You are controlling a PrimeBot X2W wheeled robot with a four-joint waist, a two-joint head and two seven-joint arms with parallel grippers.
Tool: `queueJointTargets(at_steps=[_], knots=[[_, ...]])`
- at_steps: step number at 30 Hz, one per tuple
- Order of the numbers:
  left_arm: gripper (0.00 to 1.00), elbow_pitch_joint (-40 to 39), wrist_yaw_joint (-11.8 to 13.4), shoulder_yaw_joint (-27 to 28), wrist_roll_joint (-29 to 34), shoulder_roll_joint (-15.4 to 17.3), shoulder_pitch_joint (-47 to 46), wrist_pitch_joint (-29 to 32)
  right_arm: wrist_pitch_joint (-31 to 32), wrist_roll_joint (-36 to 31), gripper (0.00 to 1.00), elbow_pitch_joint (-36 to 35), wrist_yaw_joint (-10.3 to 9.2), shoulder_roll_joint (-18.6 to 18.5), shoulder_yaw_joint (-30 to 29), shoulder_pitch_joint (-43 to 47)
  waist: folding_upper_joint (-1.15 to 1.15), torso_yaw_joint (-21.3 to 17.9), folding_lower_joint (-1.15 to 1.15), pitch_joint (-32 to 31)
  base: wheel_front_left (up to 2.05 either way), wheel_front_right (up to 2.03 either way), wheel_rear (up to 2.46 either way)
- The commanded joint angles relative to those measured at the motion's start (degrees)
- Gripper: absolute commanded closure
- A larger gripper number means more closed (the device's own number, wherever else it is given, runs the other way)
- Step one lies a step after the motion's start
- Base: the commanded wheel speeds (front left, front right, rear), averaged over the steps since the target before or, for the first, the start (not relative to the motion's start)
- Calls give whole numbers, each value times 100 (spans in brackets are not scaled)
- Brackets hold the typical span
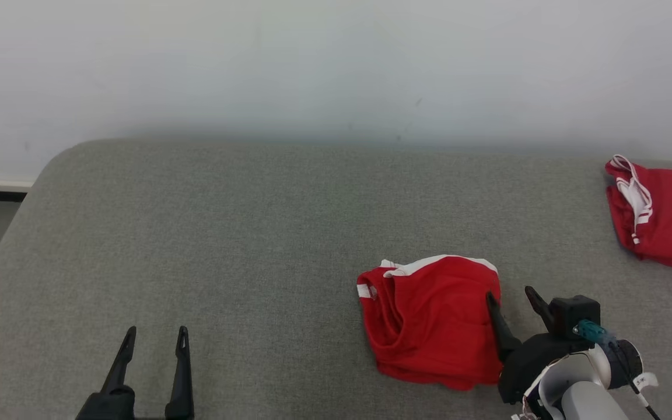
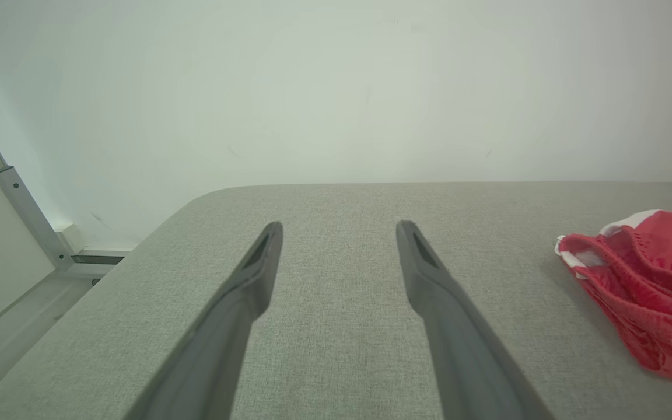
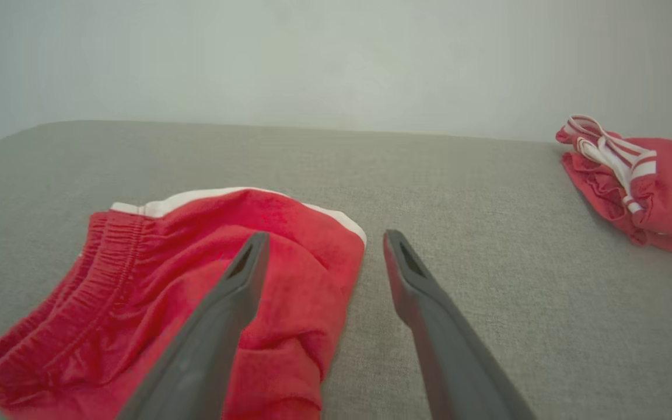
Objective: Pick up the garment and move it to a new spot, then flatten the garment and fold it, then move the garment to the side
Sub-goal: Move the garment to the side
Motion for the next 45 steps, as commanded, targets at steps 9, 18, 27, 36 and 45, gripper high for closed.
queueJointTargets(at_steps=[9,18,27,36,45], knots=[[0,262,-49,-100,-31,-136,-376,-195,-5,115,0,1805,-15,-35,-44,-668,0,431,-1,463,0,0,0],[0,319,-4,-112,-106,-194,-421,-273,-22,358,100,2485,-16,-118,277,-1233,0,289,-1,578,0,0,0],[0,365,-135,-126,-153,-139,-760,-361,319,967,100,2190,-16,-892,1182,-2421,0,-156,-1,1225,0,0,0],[0,342,-283,-162,-34,69,-1266,-376,724,1670,100,1563,-16,-1992,2186,-3433,0,-674,-1,1996,0,0,0],[0,15,-359,-108,110,474,-1608,-163,1128,2258,100,1096,-16,-2845,2812,-4661,0,-1292,-1,2681,0,0,0]])
